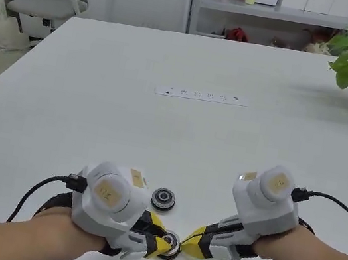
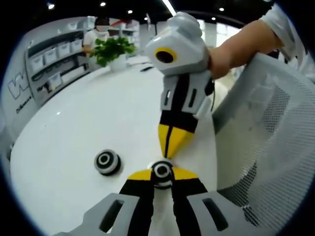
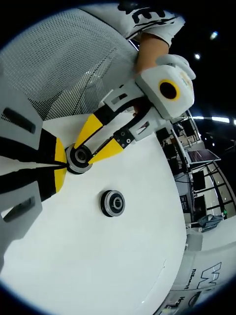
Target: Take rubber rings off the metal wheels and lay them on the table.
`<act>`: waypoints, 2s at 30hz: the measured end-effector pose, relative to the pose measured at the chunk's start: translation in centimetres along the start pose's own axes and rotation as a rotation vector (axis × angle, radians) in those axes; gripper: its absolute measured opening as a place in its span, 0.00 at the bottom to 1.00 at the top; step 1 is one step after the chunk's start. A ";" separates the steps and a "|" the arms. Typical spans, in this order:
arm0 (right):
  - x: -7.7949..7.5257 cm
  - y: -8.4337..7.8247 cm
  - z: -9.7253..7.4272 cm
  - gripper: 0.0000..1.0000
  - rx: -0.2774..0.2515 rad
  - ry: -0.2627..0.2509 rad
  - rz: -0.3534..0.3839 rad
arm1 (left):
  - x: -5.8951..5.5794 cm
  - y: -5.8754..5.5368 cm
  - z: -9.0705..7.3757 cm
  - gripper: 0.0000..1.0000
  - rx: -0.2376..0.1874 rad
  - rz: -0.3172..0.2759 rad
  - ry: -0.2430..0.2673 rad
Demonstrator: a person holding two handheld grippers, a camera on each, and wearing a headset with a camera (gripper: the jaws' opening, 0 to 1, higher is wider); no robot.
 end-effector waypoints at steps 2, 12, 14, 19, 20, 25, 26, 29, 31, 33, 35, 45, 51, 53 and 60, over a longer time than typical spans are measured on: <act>-0.2 0.0 -0.1 0.00 -0.011 -0.005 0.033 | 0.0 0.0 0.0 0.14 0.000 -0.002 0.000; -0.7 0.5 -0.4 0.00 -0.075 -0.019 0.125 | -0.1 0.1 0.1 0.13 0.004 -0.006 0.003; -0.5 0.7 -0.3 0.00 -0.085 -0.005 0.130 | -0.1 0.1 0.1 0.13 0.005 -0.009 0.005; -0.3 0.8 -0.3 0.00 -0.073 -0.010 0.109 | -0.1 0.1 0.1 0.13 0.012 -0.010 0.011; -0.2 0.8 -0.3 0.00 -0.072 -0.008 0.107 | -0.1 0.1 0.1 0.13 0.014 -0.010 0.011; 0.0 1.0 -0.2 0.00 -0.067 0.003 0.096 | -0.2 0.1 0.1 0.12 0.023 -0.004 0.012; 0.0 1.1 -0.2 0.00 -0.066 0.005 0.096 | -0.1 0.1 0.1 0.12 0.023 -0.004 0.012; 0.3 1.2 -0.1 0.00 -0.064 0.011 0.088 | -0.1 0.2 0.1 0.12 0.025 -0.006 0.011; 0.4 1.3 -0.1 0.00 -0.065 0.015 0.089 | -0.2 0.2 0.1 0.12 0.025 -0.006 0.012; 0.6 1.5 0.0 0.00 -0.070 0.022 0.086 | -0.2 0.2 0.1 0.12 0.025 -0.007 0.012; 1.6 2.6 0.3 0.00 -0.128 0.090 0.094 | -0.1 0.2 0.1 0.12 0.025 -0.006 0.010; 0.9 1.7 0.3 0.00 -0.077 0.042 0.052 | -0.1 0.3 -0.1 0.12 0.017 -0.001 0.007; 0.3 1.4 -0.1 0.00 -0.082 0.021 0.074 | -0.1 0.2 -0.1 0.13 0.017 -0.001 0.005; 0.3 1.4 -0.1 0.00 -0.081 0.022 0.072 | -0.2 0.2 -0.1 0.13 0.017 0.002 0.006; 0.3 1.6 -0.2 0.00 -0.085 0.026 0.074 | -0.2 0.3 -0.1 0.16 0.034 0.021 -0.007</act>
Point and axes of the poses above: the centre of the closed fingertips' face, and the gripper's own axes: z roughly forward along the fingers, x roughly to its left, y roughly out of its top, the point moved 6 cm from there along -z, roughly backward along the fingers, and after that the axes turned 10 degrees about -z, right-handed, at the moved point
